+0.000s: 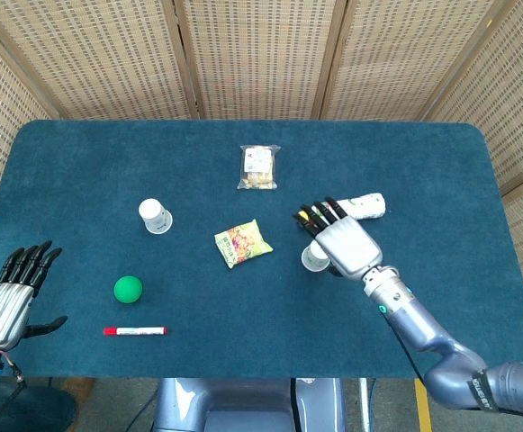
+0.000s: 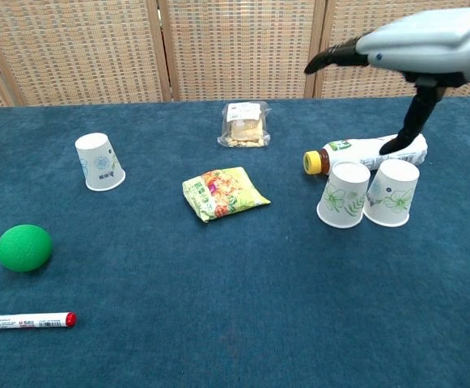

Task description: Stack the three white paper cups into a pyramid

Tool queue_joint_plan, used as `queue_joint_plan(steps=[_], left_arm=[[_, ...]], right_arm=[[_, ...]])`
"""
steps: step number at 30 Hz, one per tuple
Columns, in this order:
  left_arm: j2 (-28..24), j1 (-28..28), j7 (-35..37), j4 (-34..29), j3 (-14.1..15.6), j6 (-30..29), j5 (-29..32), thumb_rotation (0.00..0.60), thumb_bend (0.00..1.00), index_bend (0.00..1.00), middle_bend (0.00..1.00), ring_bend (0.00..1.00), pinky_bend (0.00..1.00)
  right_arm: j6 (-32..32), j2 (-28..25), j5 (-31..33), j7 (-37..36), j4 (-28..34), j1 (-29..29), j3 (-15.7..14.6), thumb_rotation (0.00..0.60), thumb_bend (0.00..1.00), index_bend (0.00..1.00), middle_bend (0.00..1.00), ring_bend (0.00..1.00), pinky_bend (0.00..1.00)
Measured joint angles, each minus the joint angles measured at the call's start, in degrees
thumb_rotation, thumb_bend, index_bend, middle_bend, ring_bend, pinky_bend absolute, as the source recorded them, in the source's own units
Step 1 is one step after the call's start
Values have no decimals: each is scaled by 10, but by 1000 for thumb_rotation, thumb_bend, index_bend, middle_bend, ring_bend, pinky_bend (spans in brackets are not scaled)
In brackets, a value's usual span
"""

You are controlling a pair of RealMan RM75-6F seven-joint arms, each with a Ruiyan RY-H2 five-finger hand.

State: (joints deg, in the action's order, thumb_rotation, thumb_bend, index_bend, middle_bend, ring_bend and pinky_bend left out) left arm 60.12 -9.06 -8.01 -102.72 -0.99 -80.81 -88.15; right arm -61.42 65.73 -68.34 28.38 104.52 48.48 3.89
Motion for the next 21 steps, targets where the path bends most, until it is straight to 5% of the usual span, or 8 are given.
queue_joint_plan(steps=[10,21], left_arm=[[16,-92,4,61,-73,75,37,600,0,0,0,0,0],[73,-258,-55,165,-127,292,151,600,0,0,0,0,0]], right_arm=[[-166,-15,-134,-196,-117,-153,-43,600,0,0,0,0,0],[-252,25,-116,-213,-159,-294,-66,600,0,0,0,0,0]])
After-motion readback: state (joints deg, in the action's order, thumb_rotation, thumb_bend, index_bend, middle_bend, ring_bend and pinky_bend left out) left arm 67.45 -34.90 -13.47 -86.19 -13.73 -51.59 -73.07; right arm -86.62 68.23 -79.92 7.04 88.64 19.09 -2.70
